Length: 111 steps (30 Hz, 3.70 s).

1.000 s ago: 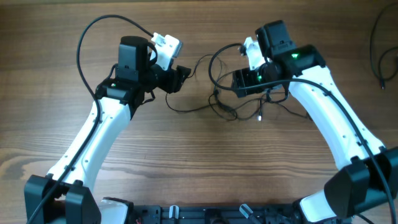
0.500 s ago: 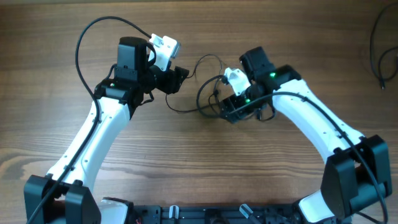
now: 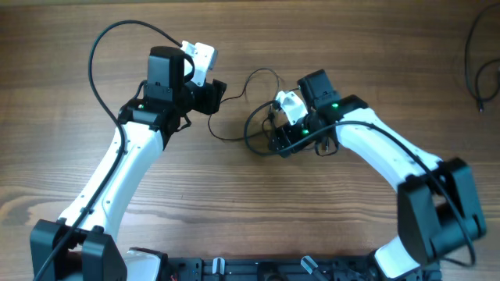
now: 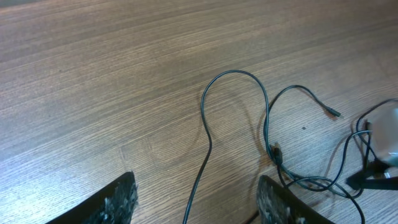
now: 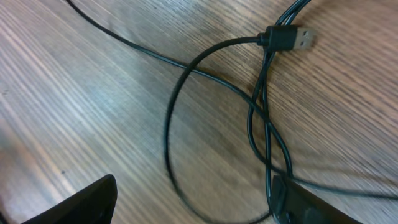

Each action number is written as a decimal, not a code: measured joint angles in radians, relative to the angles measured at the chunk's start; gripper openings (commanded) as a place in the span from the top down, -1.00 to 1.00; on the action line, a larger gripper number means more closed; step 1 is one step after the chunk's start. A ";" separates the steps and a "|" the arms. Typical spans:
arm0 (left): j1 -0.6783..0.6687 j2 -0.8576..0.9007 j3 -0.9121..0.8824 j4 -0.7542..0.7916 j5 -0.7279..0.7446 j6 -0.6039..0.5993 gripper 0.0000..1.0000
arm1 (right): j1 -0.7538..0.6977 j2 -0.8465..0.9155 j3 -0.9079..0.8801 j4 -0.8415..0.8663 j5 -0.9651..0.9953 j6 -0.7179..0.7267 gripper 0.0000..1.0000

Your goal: Untangle cables

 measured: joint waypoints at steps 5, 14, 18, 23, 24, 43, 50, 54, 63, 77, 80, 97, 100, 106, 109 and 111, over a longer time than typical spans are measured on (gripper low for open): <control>0.000 -0.001 0.000 -0.012 -0.009 -0.003 -0.31 | 0.008 0.100 -0.002 0.055 -0.013 -0.006 0.07; 0.000 -0.053 0.000 -0.012 -0.015 -0.004 -0.35 | 0.010 0.124 -0.003 0.130 -0.011 0.089 0.90; 0.000 -0.053 0.000 -0.039 -0.015 -0.006 -0.35 | 0.010 0.086 0.047 0.043 0.068 0.153 0.91; 0.000 -0.053 0.000 -0.083 -0.015 -0.006 -0.33 | 0.010 -0.120 0.201 -0.072 0.188 0.222 0.91; 0.000 -0.053 0.000 -0.090 -0.015 -0.006 -0.32 | 0.009 -0.164 0.236 -0.085 0.208 0.233 0.91; 0.000 -0.053 0.000 -0.204 0.232 -0.006 -0.29 | -0.043 -0.322 0.431 0.218 0.294 0.460 0.91; 0.000 -0.053 0.000 -0.210 0.261 -0.006 -0.29 | -0.047 -0.322 0.431 0.438 0.297 0.530 0.91; 0.000 -0.053 -0.018 -0.191 0.267 -0.006 -0.27 | -0.071 -0.322 0.444 0.474 0.297 0.568 0.91; 0.000 -0.053 -0.083 -0.127 0.268 -0.006 -0.30 | -0.161 -0.323 0.591 0.090 0.294 0.494 0.91; 0.000 -0.053 -0.083 -0.104 0.275 -0.006 -0.31 | -0.229 -0.313 1.011 -0.628 0.430 0.434 0.91; 0.000 -0.053 -0.083 -0.104 0.275 -0.006 -0.31 | -0.229 -0.300 1.014 -0.734 0.496 0.435 0.91; 0.000 -0.053 -0.083 -0.094 0.229 -0.009 -0.20 | -0.230 0.138 1.016 -0.821 0.273 0.290 0.91; 0.018 -0.053 -0.083 -0.071 0.167 -0.033 -0.21 | -0.230 0.188 1.016 -0.809 0.214 0.251 0.91; 0.184 -0.053 -0.083 -0.033 0.124 -0.112 -0.21 | -0.204 0.230 1.016 -0.804 0.171 0.208 0.91; 0.264 -0.053 -0.083 -0.032 0.144 -0.124 -0.22 | -0.171 0.234 1.015 -0.778 0.165 0.207 0.91; 0.300 -0.058 -0.083 -0.033 0.168 -0.128 -0.22 | -0.148 0.234 1.004 -0.743 0.163 0.216 0.91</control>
